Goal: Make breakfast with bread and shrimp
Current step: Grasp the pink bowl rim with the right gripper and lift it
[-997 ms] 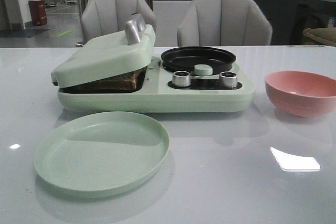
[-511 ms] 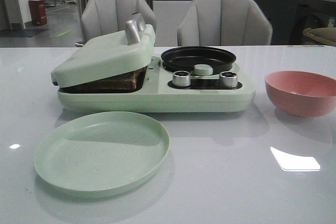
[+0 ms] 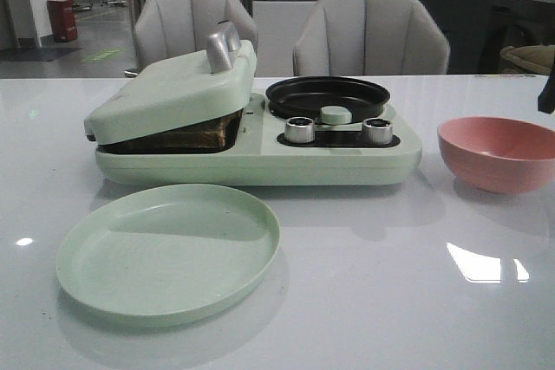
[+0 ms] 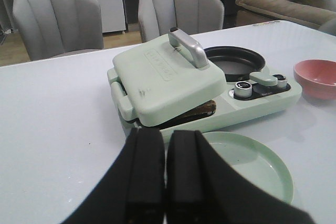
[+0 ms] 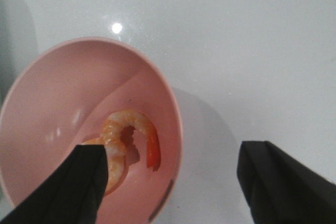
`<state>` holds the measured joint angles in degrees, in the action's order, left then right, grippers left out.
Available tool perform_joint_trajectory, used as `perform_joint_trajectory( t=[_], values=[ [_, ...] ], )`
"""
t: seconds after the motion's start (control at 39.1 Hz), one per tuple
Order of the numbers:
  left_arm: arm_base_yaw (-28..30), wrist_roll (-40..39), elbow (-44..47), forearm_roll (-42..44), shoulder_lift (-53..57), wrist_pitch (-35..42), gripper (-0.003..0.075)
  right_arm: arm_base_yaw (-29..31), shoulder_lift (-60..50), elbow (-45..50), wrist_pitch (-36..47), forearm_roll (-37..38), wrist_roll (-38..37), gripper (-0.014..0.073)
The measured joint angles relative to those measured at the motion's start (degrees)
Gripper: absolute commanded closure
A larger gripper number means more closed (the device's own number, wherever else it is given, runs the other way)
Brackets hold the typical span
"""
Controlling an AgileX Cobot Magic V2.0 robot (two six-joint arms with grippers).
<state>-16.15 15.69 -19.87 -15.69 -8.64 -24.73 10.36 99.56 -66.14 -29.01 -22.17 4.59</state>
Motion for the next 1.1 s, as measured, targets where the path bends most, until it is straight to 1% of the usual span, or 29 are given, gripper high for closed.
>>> perform_joint_trajectory(
  t=[0.2,0.28,0.38,0.46,0.54,0.61,0.92,1.0,1.1],
  values=[
    [0.0,0.0,0.0,0.0,0.0,0.0,0.0606,0.0,6.3,-3.8,-0.3,0.0,0.7,-0.0009],
    [0.0,0.0,0.0,0.0,0.0,0.0,0.0606,0.0,8.4,-5.2,-1.2,0.0,1.8,0.0028],
    [0.0,0.0,0.0,0.0,0.0,0.0,0.0606,0.0,10.6,-7.3,-2.9,0.0,3.0,0.0184],
    [0.0,0.0,0.0,0.0,0.0,0.0,0.0606,0.0,11.8,-8.6,-3.7,0.0,3.1,0.0346],
    [0.0,0.0,0.0,0.0,0.0,0.0,0.0606,0.0,12.2,-9.4,-3.8,0.0,3.4,0.0467],
    [0.0,0.0,0.0,0.0,0.0,0.0,0.0606,0.0,12.4,-10.4,-4.2,-0.3,3.4,0.0445],
    [0.0,0.0,0.0,0.0,0.0,0.0,0.0606,0.0,12.6,-12.7,-4.6,-1.6,3.5,0.0449],
    [0.0,0.0,0.0,0.0,0.0,0.0,0.0606,0.0,12.6,-14.1,-5.1,-1.9,3.5,0.0449],
    [0.0,0.0,0.0,0.0,0.0,0.0,0.0606,-0.1,12.8,-18.2,-6.1,-2.0,3.5,0.0449]
  ],
)
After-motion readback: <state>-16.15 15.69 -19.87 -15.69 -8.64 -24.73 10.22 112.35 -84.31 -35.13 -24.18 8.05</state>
